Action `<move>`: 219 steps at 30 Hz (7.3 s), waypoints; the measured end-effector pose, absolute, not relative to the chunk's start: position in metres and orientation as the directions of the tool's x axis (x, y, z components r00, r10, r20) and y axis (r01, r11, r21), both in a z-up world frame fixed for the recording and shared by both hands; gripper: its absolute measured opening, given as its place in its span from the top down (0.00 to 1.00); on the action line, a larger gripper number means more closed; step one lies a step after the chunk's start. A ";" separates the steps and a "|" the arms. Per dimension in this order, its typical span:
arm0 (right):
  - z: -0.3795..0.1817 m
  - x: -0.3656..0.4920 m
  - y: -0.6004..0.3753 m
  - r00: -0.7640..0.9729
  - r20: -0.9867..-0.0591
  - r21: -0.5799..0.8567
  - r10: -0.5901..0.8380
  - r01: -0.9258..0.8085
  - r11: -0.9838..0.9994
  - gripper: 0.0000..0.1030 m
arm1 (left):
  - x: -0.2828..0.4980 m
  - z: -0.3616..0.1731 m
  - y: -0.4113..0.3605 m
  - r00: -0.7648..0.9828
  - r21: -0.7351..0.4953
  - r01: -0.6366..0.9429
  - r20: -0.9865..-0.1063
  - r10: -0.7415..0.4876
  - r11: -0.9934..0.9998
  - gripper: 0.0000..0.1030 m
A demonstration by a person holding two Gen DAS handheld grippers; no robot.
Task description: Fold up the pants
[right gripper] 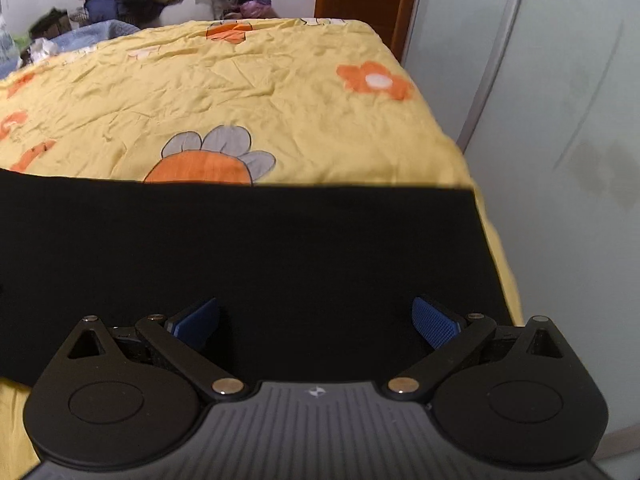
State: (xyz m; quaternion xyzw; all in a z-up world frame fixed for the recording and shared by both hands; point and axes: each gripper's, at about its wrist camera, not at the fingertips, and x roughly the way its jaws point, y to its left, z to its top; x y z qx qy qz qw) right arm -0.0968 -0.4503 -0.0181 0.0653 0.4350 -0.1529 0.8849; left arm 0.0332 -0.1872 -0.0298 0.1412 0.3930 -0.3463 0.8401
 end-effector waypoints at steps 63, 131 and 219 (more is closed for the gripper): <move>-0.042 -0.194 -0.527 0.871 -0.453 0.768 -0.190 0.489 0.413 0.00 | -0.004 -0.035 -0.213 0.589 0.126 0.703 -0.654 -0.475 0.700 0.03; -0.022 -0.087 -0.271 0.801 -0.578 -0.218 -0.154 0.029 0.975 0.65 | 0.103 -0.063 -0.189 0.102 -0.782 0.266 -0.559 -0.823 0.564 0.80; 0.007 -0.066 -0.112 0.784 -0.582 -0.139 0.218 -0.359 0.923 0.39 | 0.091 0.012 0.052 0.671 -0.102 0.156 -0.719 -0.181 0.982 0.10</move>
